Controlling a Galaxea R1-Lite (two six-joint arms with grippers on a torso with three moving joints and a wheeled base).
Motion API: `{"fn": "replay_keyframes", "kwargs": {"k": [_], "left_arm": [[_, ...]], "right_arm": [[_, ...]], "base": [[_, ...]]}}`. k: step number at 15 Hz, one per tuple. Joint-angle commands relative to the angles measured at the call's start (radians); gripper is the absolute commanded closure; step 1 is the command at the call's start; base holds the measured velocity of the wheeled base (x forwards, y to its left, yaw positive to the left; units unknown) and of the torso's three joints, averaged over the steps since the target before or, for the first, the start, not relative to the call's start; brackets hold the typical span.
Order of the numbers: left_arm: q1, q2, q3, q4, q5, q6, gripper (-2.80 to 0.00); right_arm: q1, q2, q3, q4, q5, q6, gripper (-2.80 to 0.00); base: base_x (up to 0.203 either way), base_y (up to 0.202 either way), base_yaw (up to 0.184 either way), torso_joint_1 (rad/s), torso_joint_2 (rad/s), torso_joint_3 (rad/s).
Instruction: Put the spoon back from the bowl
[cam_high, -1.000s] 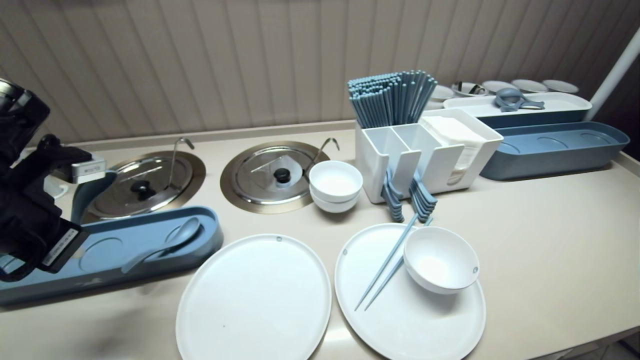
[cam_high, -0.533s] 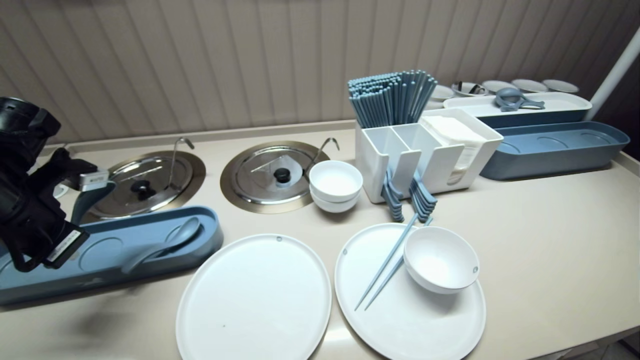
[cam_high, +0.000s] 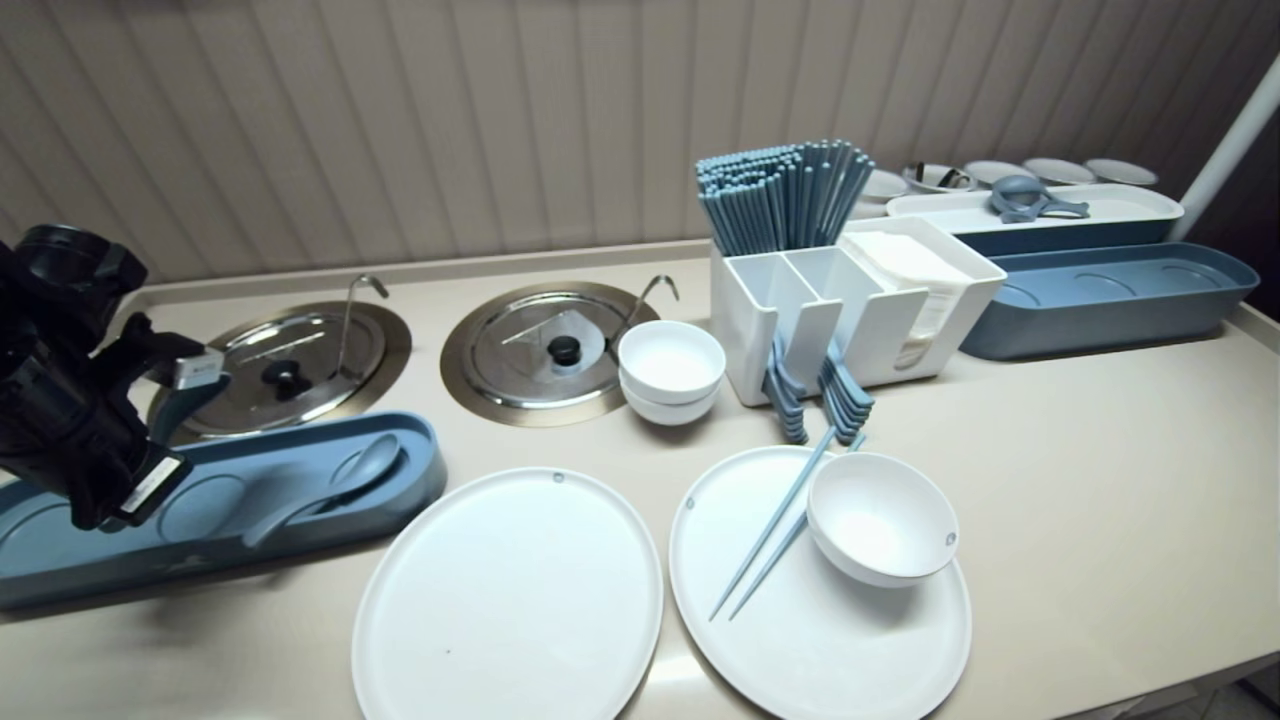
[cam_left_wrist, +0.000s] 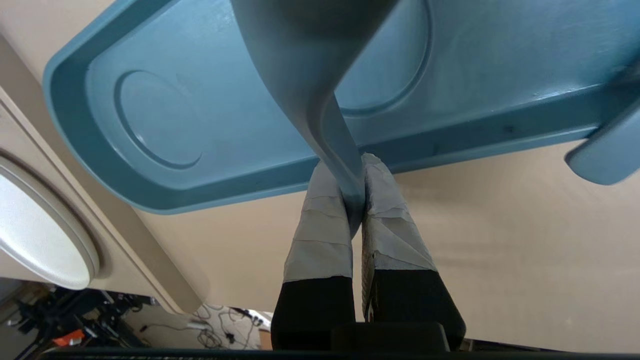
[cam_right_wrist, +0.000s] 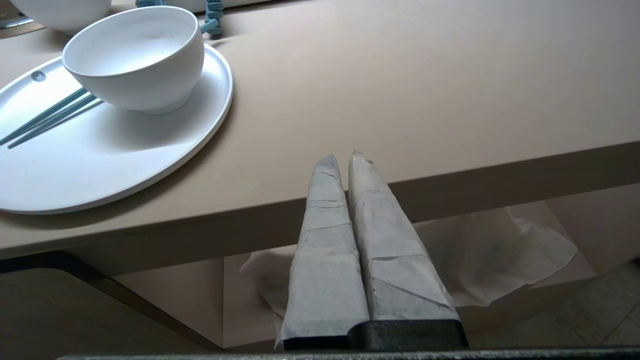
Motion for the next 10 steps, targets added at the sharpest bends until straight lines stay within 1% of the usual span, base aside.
{"fn": "replay_keyframes", "kwargs": {"k": [1,2,7,8,10], "left_arm": [[0.002,0.034,0.0,0.003,0.013,0.001,0.0],[0.002,0.038,0.0,0.004,0.023,-0.001,0.0],[-0.001,0.035,0.008,0.006,0.023,0.007,0.0],[-0.001,0.032,0.009,0.007,0.023,0.009,-2.8],[-0.001,0.036,0.011,0.008,0.023,0.009,-2.8]], "right_arm": [[0.0,0.0,0.0,0.0,-0.001,0.0,0.0],[0.0,0.0,0.0,0.0,0.0,0.0,0.0],[0.0,0.0,0.0,0.0,0.0,0.0,0.0],[0.0,0.0,0.0,0.0,0.0,0.0,0.0],[0.0,0.0,0.0,0.0,0.0,0.0,0.0]], "base": [[0.0,0.0,0.0,0.0,0.0,0.0],[0.0,0.0,0.0,0.0,0.0,0.0],[0.0,0.0,0.0,0.0,0.0,0.0],[0.0,0.0,0.0,0.0,0.0,0.0],[0.0,0.0,0.0,0.0,0.0,0.0]]}}
